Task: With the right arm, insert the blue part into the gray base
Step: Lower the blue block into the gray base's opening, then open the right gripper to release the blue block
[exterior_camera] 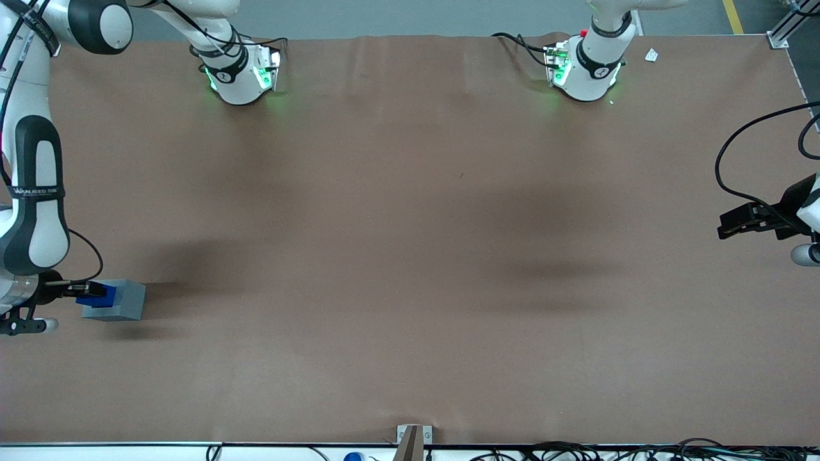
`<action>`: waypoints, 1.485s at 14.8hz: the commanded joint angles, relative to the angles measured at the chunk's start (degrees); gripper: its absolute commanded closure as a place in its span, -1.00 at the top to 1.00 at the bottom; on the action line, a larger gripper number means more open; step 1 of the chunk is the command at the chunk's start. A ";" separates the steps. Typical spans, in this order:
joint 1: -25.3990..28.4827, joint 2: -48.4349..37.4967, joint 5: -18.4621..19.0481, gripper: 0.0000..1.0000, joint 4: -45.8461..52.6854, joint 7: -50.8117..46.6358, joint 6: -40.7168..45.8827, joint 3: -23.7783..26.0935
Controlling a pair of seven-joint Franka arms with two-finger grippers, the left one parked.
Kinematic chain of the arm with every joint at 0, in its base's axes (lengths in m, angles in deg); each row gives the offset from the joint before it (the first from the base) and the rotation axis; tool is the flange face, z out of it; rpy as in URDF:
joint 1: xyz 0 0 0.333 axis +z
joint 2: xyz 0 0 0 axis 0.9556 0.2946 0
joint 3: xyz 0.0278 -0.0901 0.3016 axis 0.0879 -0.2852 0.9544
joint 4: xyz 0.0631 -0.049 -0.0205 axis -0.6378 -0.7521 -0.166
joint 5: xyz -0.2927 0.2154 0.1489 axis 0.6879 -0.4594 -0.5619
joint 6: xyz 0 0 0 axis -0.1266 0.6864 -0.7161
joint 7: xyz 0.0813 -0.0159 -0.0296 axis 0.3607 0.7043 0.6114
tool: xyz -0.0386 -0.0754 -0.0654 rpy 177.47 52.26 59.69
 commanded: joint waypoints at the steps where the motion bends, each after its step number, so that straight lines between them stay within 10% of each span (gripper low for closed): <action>1: 0.87 -0.44 0.53 -0.50 -0.81 -0.41 -0.29 -0.46; 3: 0.96 -0.44 0.63 0.86 -0.81 0.02 -0.29 -0.46; 4: 0.96 -0.53 0.63 1.00 -0.72 -0.23 -0.20 -0.46; 22: 9.65 -23.10 0.72 1.00 -0.98 -13.93 21.23 -0.20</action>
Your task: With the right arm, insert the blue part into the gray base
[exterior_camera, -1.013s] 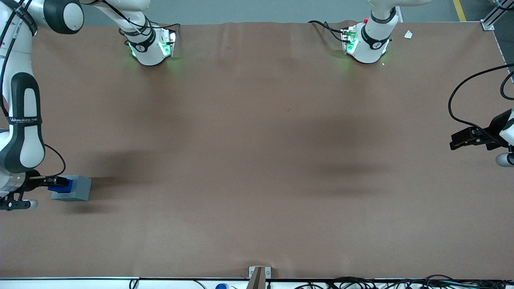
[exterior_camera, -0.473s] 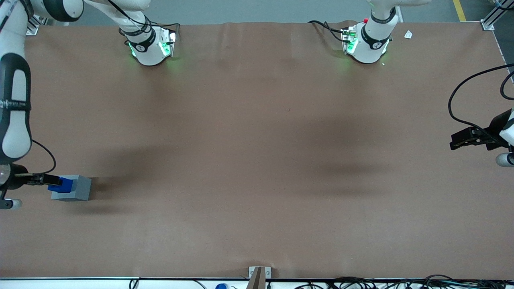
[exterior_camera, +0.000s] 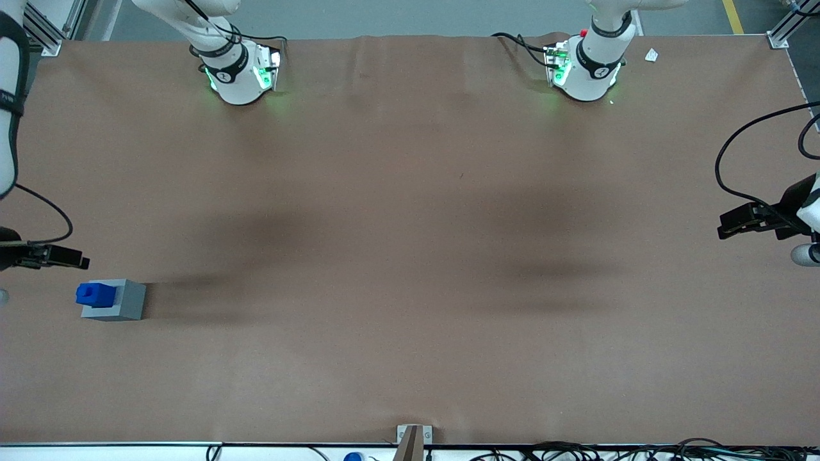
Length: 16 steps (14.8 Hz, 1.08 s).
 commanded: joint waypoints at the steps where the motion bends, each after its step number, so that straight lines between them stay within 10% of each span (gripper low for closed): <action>1: 2.63 -6.45 0.57 1.00 -3.35 -4.71 3.09 -0.21; 16: 7.73 -30.98 3.82 1.00 -22.16 -11.49 4.59 3.57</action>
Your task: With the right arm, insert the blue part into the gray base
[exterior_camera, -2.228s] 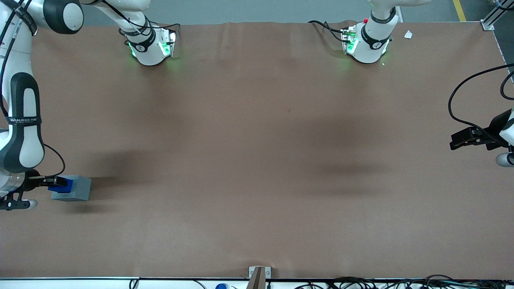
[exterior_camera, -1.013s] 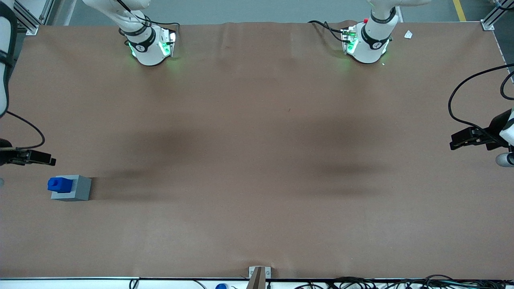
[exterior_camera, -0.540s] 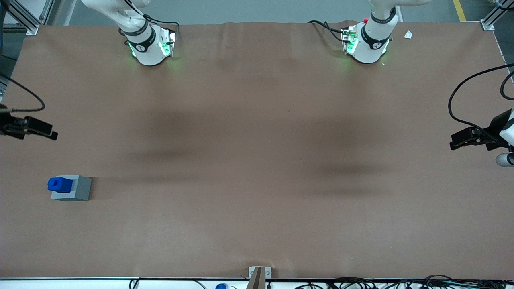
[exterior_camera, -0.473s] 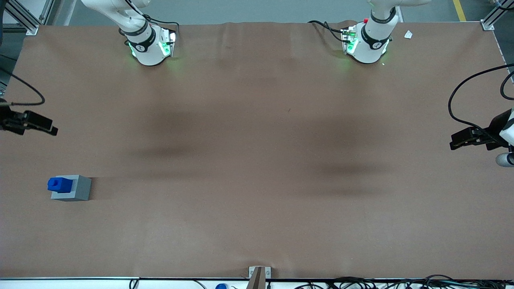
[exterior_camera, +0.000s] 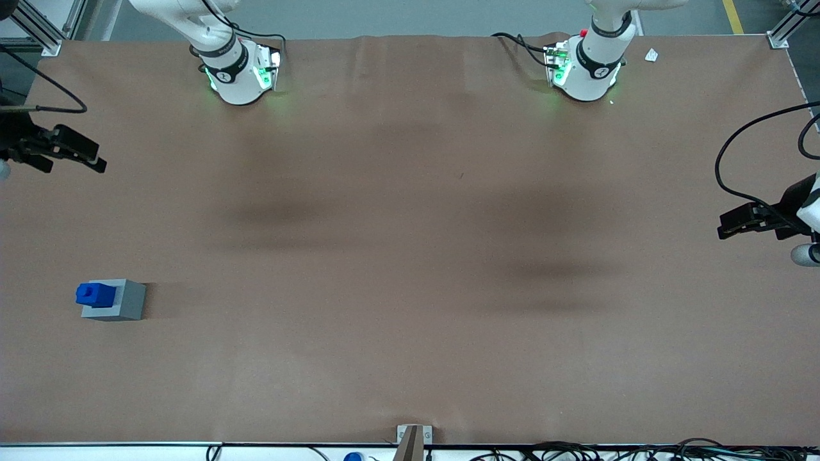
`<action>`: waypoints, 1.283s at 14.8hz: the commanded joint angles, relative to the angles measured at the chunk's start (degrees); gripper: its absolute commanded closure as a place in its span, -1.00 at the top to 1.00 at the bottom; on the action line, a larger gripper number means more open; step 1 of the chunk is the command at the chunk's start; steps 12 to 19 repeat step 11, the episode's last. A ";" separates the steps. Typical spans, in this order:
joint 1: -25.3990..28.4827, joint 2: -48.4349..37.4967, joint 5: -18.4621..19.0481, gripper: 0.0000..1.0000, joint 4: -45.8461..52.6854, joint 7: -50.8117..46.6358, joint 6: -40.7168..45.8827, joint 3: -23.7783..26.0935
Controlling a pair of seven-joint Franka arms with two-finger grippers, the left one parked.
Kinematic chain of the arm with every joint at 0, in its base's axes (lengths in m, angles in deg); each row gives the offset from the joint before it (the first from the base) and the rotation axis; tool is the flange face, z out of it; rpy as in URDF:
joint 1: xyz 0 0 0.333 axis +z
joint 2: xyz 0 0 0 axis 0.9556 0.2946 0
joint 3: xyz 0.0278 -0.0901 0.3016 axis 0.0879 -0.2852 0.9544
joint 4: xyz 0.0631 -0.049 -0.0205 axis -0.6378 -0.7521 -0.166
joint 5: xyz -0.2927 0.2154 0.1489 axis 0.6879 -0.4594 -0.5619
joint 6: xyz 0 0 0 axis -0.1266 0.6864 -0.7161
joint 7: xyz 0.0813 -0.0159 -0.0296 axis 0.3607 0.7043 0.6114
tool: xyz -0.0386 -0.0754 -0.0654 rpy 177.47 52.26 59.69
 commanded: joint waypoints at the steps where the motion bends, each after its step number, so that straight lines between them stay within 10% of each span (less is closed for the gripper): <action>1: 1.45 -4.26 1.53 1.00 -4.20 -1.25 0.49 -0.07; 19: 2.60 -5.41 1.97 1.00 -3.06 -1.43 2.61 -0.16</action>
